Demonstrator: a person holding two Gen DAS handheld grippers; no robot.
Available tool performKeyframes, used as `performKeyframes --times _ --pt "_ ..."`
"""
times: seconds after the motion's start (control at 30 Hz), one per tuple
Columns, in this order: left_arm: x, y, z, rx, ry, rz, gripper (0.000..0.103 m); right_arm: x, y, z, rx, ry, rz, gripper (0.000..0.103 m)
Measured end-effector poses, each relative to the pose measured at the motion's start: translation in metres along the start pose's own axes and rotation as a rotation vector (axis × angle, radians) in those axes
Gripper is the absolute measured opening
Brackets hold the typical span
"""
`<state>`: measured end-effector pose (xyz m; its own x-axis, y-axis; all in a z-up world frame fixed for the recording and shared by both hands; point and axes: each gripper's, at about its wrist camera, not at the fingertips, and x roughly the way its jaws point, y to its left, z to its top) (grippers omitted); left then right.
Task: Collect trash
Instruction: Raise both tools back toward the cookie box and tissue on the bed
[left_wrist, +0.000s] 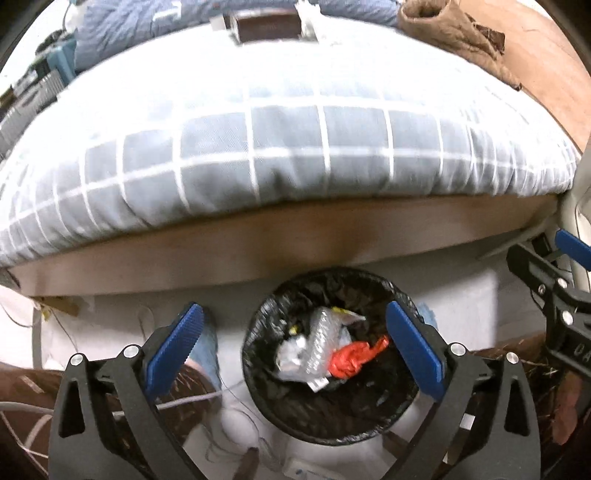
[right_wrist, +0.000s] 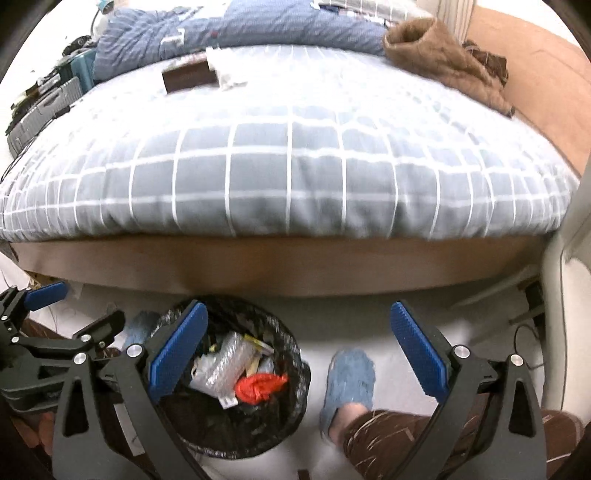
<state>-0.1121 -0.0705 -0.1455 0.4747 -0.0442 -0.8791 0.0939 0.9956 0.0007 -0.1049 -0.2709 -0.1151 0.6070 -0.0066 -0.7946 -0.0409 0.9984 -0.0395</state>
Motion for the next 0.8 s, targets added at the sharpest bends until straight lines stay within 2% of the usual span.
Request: performKeyframes --times 0.17,0.37,0.57,0.8 --pt "-0.007 0.009 0.015 -0.003 -0.03 0.009 0.097 0.001 0.006 0.012 0.001 -0.008 -0.001 0.095" --pt "-0.024 0.024 0.045 -0.032 -0.098 0.009 0.097 -0.008 0.012 0.036 -0.015 -0.077 0.001 0.095" --pt "-0.035 0.042 0.087 -0.077 -0.178 0.024 0.097 -0.012 0.015 0.074 -0.004 -0.147 0.028 0.095" --pt "-0.03 0.061 0.133 -0.097 -0.238 0.052 0.097 0.003 0.031 0.122 -0.051 -0.198 0.057 0.095"
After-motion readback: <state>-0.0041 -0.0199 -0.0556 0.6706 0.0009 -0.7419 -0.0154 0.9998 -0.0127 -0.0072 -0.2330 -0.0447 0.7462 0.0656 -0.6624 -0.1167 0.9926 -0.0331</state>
